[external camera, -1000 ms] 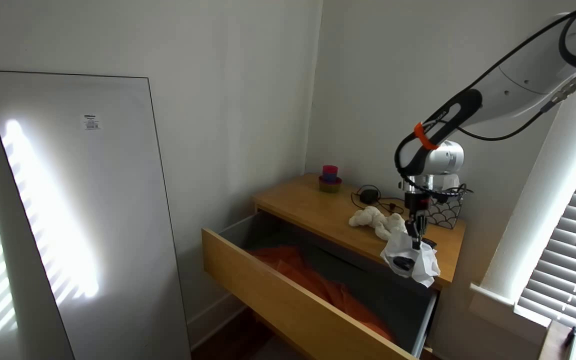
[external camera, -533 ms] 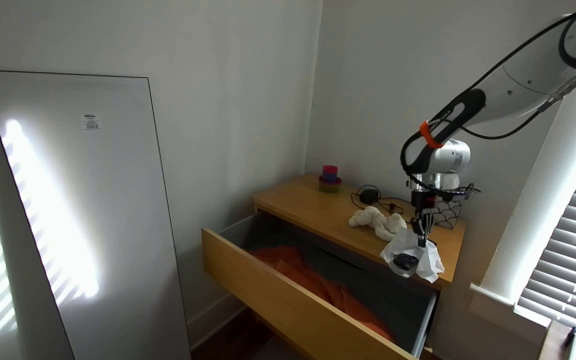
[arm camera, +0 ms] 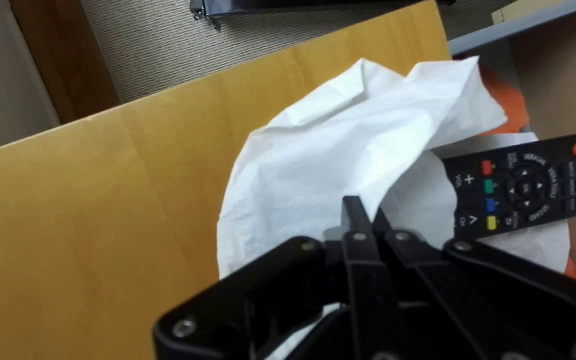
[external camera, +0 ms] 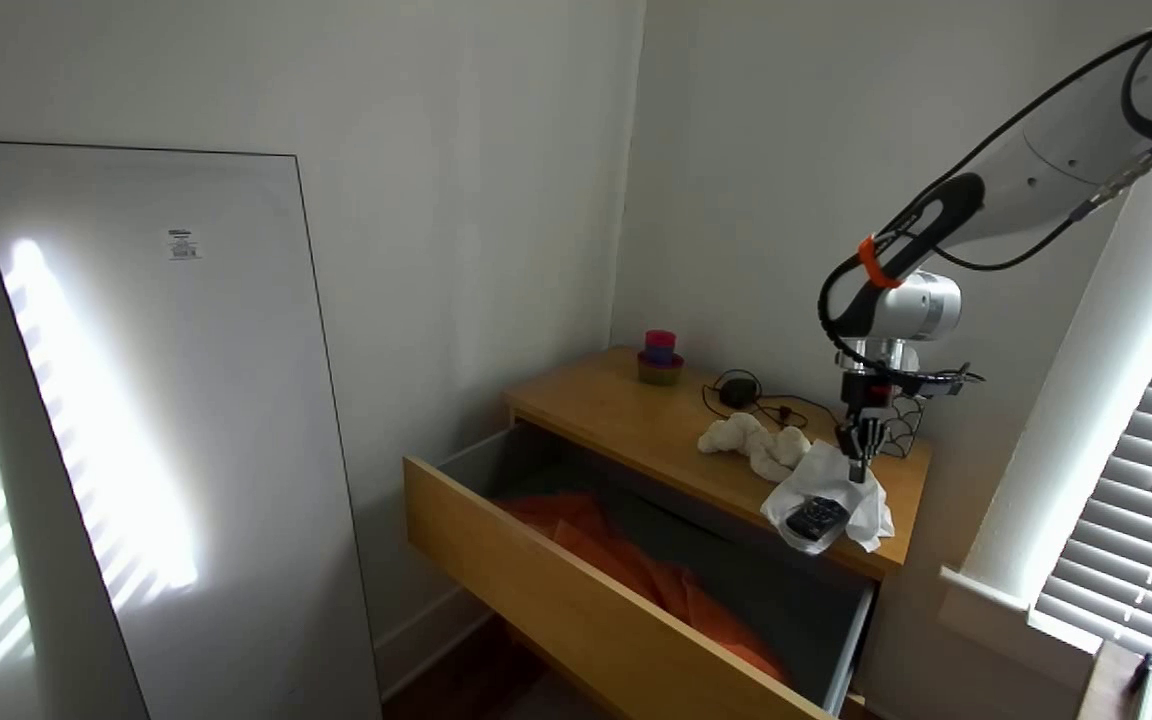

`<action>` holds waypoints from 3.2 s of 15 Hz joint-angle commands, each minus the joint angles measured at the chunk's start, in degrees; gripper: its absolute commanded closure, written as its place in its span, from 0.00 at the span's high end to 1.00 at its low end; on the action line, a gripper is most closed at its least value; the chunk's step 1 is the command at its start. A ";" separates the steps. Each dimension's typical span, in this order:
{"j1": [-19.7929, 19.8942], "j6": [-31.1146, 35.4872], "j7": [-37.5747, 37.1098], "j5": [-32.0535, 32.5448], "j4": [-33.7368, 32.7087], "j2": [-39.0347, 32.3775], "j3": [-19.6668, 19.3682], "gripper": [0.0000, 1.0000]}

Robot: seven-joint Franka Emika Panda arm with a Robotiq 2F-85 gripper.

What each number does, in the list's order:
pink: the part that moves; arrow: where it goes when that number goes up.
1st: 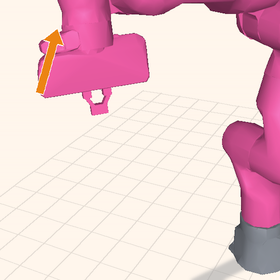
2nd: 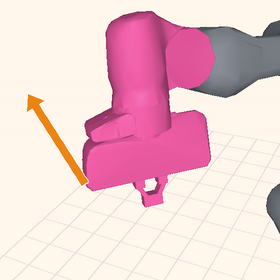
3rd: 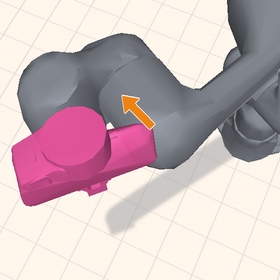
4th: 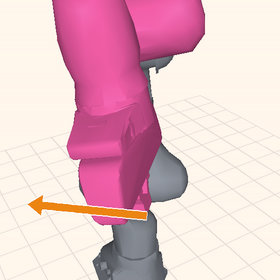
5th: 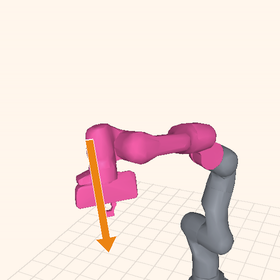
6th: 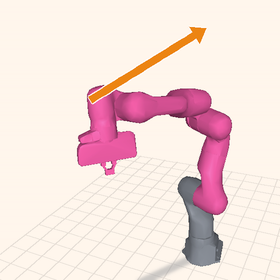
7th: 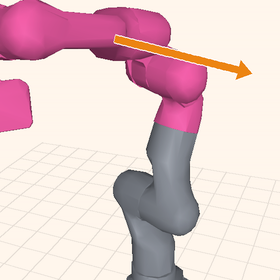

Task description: Pull out one white tissue from the box and put it on the remote, wipe the remote with the white tissue, pick up the white tissue from the remote and put it on the table

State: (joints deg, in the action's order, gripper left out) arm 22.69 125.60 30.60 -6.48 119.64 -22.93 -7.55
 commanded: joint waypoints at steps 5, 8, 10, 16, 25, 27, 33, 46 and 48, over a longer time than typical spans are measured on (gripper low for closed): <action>2.17 -1.00 0.31 -2.76 -2.19 -0.43 -1.24 0.00; 1.73 0.82 1.71 -2.32 2.12 5.33 -1.21 0.00; 0.69 3.20 1.16 -1.08 5.22 10.18 -1.76 0.00; -2.13 13.61 -9.76 4.67 6.74 19.04 -5.41 0.00; -5.94 12.75 -32.23 26.58 -8.56 8.93 -8.44 0.00; -6.65 10.30 -32.77 27.44 -13.09 4.89 -8.53 0.00; -7.22 -0.02 -25.59 25.16 -26.01 -7.12 -6.66 0.00; -7.69 -15.50 -10.41 25.48 -38.55 -15.65 -2.67 0.77; -7.14 -18.06 -4.84 24.72 -35.44 -12.62 -1.20 0.93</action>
State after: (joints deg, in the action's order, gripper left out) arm 14.60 111.44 18.53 19.12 80.78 -39.47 -10.96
